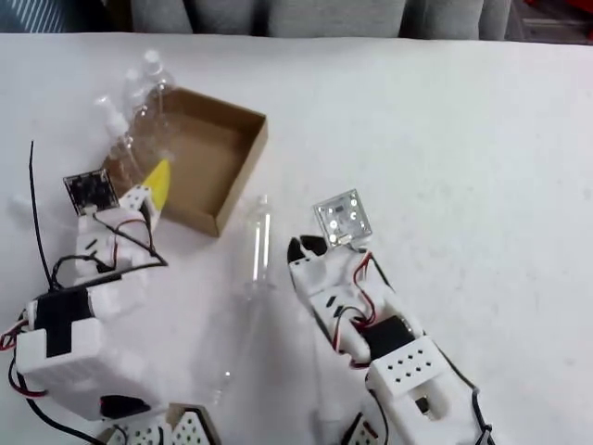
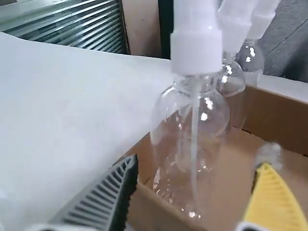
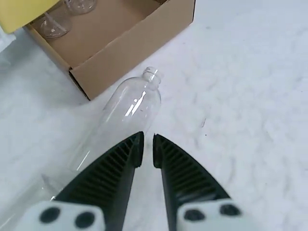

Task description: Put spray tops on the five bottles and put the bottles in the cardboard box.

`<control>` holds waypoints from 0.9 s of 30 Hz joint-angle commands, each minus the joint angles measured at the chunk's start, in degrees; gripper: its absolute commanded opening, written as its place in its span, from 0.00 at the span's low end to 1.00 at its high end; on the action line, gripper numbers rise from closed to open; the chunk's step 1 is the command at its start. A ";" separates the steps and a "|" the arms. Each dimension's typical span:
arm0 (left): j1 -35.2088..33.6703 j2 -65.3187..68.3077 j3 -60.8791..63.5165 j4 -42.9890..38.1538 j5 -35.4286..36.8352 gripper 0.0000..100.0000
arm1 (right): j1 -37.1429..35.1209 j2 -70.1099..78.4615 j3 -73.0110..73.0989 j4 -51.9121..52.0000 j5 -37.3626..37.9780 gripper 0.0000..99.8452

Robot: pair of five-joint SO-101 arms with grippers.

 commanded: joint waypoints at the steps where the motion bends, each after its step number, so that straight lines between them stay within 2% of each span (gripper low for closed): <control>1: -0.75 -6.64 2.55 0.53 0.26 0.36 | 0.48 -0.31 -0.62 -1.19 0.00 0.02; 5: -0.66 -14.81 7.03 3.60 -1.58 0.35 | 0.48 -0.31 -0.62 -1.19 0.00 0.02; 10: -0.66 -28.09 7.65 19.96 -2.46 0.24 | 0.48 -0.31 -0.62 -1.19 0.00 0.02; 14: -1.01 -39.43 7.91 34.20 -2.55 0.22 | 0.48 -0.31 -0.62 -1.10 0.00 0.02; 18: -4.79 -50.68 7.56 48.88 -2.29 0.21 | 0.48 -0.31 -0.53 -0.92 0.00 0.02; 23: -11.30 -62.37 6.42 61.63 -2.46 0.21 | 0.48 -0.22 -0.53 -0.84 0.00 0.02; 27: -16.22 -62.99 -0.18 71.30 -2.29 0.21 | 0.48 -0.22 0.09 -1.19 0.00 0.02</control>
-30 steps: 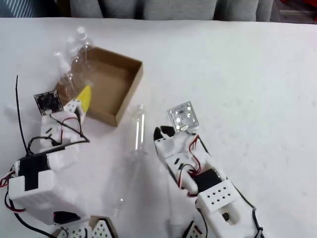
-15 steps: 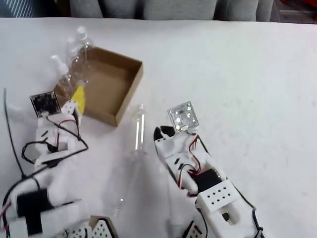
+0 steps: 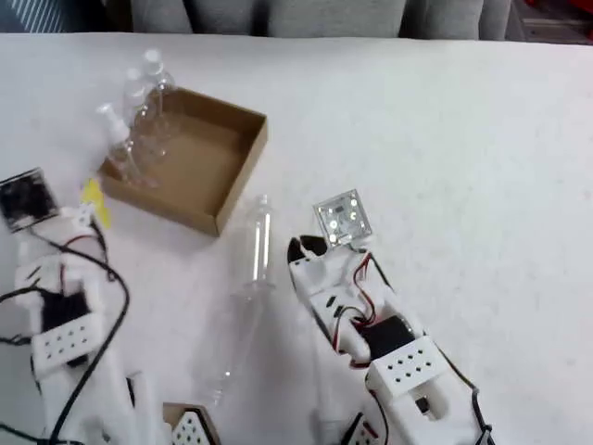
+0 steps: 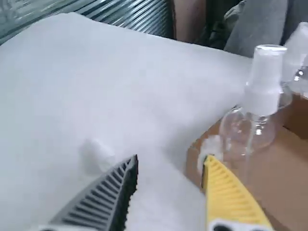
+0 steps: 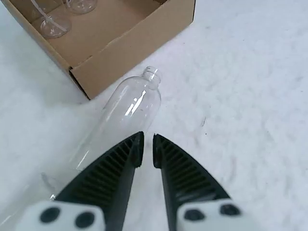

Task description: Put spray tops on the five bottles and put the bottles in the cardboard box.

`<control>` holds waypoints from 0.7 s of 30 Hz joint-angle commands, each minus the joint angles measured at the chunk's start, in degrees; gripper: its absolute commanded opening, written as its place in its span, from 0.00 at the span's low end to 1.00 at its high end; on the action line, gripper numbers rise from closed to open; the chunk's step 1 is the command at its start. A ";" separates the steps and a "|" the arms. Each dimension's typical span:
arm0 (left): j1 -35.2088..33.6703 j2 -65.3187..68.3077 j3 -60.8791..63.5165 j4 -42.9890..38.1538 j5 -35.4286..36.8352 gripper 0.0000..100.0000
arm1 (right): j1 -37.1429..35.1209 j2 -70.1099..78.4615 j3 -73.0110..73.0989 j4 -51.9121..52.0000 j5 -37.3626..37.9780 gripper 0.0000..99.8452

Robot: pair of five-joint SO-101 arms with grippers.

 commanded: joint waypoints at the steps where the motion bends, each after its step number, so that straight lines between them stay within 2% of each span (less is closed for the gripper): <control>1: -5.41 -1.01 -10.02 9.76 -0.35 0.21 | 0.48 -0.22 -0.35 -1.19 0.00 0.02; 4: -7.34 5.58 -17.93 16.00 -0.18 0.21 | 0.48 -0.22 -0.26 -1.19 0.00 0.02; 8: -9.45 18.77 -29.80 23.30 3.69 0.21 | 0.48 -0.22 -0.18 -1.01 0.00 0.02; 21: -10.24 66.15 -73.85 48.88 13.54 0.22 | 0.48 -0.22 -0.18 -0.84 0.00 0.02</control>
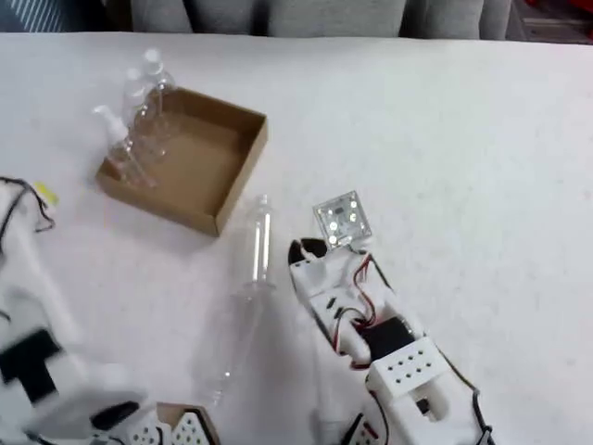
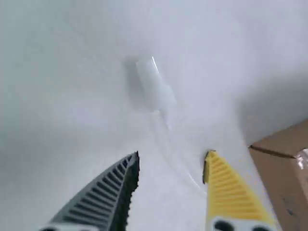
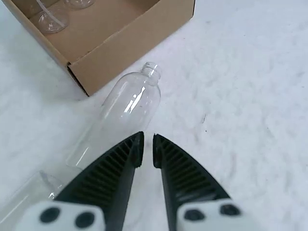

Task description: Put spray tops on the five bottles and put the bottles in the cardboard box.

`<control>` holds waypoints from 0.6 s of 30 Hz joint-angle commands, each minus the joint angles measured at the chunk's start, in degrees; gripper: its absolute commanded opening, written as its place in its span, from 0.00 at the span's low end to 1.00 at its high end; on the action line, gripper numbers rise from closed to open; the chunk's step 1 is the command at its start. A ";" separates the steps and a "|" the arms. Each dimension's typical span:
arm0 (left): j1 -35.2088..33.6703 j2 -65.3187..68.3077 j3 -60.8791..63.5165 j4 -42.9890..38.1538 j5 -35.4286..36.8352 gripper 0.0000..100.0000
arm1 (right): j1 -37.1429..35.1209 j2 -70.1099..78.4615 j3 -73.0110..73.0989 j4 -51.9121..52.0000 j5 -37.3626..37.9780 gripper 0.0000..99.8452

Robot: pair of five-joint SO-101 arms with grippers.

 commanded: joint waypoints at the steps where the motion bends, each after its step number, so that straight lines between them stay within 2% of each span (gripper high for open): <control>1: -1.10 16.22 -21.01 9.58 3.69 0.22 | 0.48 -0.22 -0.35 -0.84 0.00 0.02; 9: -3.12 39.60 -52.13 23.56 8.26 0.22 | 0.48 -0.22 -0.35 -0.84 0.00 0.02; 18: -3.03 58.68 -79.56 32.00 10.55 0.22 | 0.48 -0.22 -0.35 -0.84 0.09 0.02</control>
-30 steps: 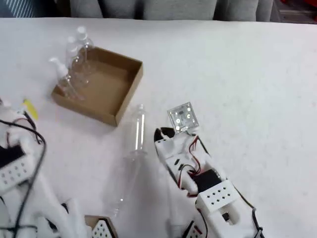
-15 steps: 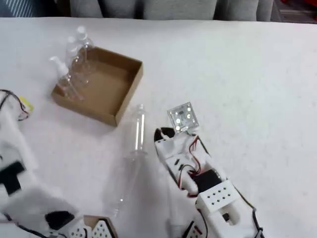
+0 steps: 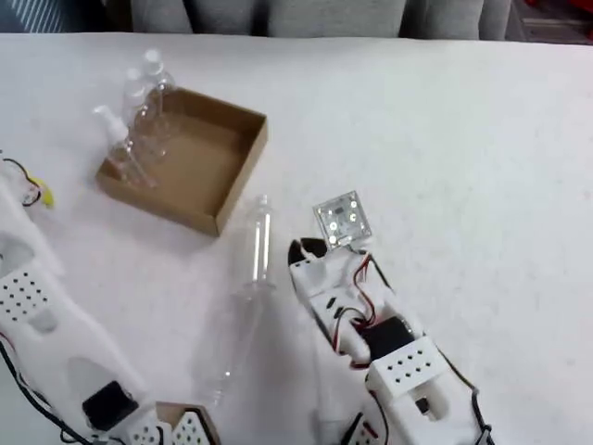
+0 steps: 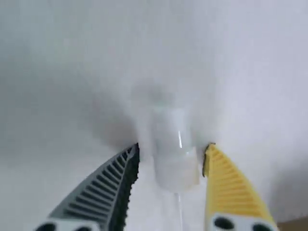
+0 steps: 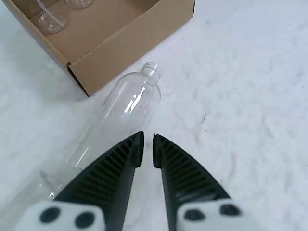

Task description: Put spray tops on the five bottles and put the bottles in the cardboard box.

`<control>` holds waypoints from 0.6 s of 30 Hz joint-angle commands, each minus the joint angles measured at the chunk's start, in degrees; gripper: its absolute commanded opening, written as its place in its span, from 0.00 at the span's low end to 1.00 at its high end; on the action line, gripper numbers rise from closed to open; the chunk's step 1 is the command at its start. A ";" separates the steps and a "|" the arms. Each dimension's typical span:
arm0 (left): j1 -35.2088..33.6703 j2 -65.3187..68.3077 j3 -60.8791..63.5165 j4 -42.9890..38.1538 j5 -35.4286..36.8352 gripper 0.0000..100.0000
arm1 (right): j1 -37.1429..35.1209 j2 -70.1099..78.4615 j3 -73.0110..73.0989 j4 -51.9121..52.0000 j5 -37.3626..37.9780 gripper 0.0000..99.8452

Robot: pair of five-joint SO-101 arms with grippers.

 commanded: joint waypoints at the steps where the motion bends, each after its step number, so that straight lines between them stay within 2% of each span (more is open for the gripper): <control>1: -0.48 6.46 -15.65 5.19 1.05 0.21 | 0.48 -0.22 -0.35 -0.84 0.09 0.02; 10: 0.48 17.27 -38.07 19.87 0.88 0.22 | 0.48 -0.22 -0.35 -0.84 0.09 0.02; 13: 0.84 18.86 -42.55 20.84 0.88 0.22 | 0.48 -0.22 -0.35 -0.75 0.09 0.02; 18: 1.01 19.12 -41.23 20.84 1.14 0.21 | 0.48 -0.22 -0.35 -0.75 0.09 0.02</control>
